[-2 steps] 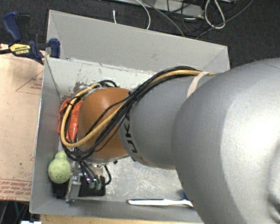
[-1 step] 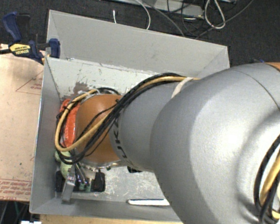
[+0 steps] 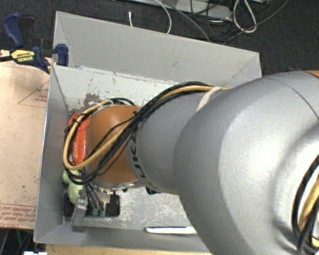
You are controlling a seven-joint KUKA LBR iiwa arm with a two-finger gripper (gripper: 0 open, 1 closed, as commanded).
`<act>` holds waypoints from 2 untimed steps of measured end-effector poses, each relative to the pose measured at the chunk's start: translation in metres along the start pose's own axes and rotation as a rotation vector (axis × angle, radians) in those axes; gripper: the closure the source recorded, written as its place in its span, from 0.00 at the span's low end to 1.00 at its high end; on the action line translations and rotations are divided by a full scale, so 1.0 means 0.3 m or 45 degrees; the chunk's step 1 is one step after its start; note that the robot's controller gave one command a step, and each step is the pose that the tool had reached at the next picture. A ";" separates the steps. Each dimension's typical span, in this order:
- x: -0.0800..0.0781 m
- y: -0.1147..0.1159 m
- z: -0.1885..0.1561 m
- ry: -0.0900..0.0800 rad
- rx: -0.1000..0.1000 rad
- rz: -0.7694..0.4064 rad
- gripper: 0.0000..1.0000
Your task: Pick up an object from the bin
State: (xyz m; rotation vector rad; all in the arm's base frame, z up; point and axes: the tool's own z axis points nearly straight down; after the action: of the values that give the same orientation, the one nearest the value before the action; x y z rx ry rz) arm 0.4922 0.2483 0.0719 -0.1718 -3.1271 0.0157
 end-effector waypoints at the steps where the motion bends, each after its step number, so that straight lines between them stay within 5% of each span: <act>1: -0.003 -0.001 -0.002 0.003 0.001 -0.012 1.00; 2: -0.002 -0.003 -0.057 0.000 0.001 -0.011 1.00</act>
Offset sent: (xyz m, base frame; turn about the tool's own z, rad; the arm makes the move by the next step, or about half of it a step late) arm 0.0005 0.0000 0.0388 -0.0067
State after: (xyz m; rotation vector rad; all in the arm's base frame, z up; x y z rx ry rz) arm 0.4929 0.2475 0.0891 -0.1581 -3.1274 0.0165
